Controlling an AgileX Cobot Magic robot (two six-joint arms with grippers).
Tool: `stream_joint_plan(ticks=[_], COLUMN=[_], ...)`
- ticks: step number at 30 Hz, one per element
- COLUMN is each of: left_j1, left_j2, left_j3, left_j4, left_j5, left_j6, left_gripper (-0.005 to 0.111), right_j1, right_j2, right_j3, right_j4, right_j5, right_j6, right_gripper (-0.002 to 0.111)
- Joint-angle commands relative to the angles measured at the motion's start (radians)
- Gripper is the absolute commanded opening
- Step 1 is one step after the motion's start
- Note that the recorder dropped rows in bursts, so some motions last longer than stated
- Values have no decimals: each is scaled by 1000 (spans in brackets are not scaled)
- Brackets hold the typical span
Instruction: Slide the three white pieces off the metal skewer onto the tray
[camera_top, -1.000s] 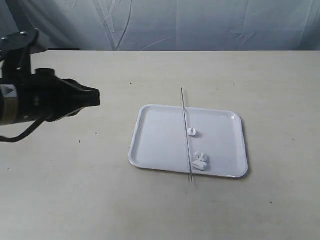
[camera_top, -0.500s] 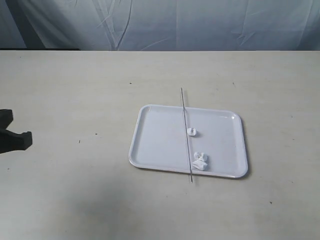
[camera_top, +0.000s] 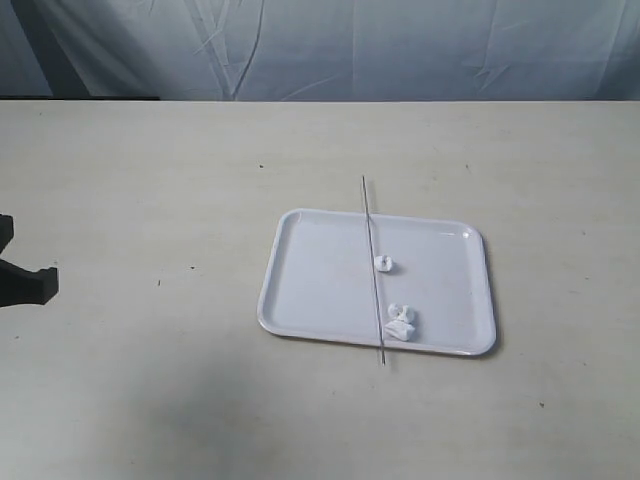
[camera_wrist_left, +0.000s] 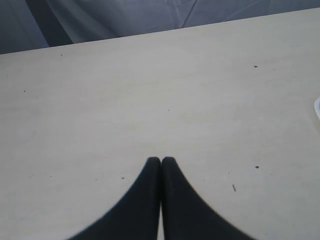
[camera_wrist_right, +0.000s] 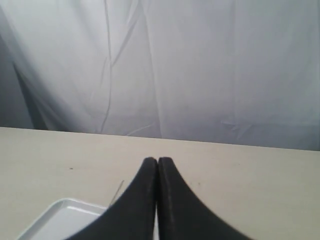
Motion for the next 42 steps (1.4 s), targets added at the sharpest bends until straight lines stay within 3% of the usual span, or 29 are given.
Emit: stream_joint_plan(ticks=[1, 7, 12, 18, 27, 28, 36, 39, 42], left_j1=[-24, 33, 152, 273, 346, 368, 439, 471, 473], left_j2=[-41, -155, -278, -372, -478, -498, -541, -581, -602], left_j3=[3, 3, 3, 3, 3, 3, 3, 3, 3], left_j4=[5, 5, 5, 5, 5, 5, 5, 5, 5], left_j5=[6, -54, -61, -59, -64, -64, -64, -62, -57], left_j6=[1, 1, 1, 1, 1, 1, 1, 1, 1], left_gripper=[0, 0, 0, 0, 0, 0, 0, 0, 0], right_j1=[95, 94, 38, -77, -307, -319, -323, -323, -323], right_j2=[5, 3, -3, -113, -341, -364, -378, -378, -378], right_j3=[4, 4, 46, 83, 189, 189, 189, 189, 189], right_j4=[10, 86, 165, 36, 38, 38, 40, -52, -112], right_j5=[-19, -19, -28, 18, 17, 100, 176, 410, 416], right_j6=[2, 4, 4, 4, 4, 4, 4, 1, -46], right_gripper=[-1, -1, -1, -1, -1, -1, -1, -1, -1])
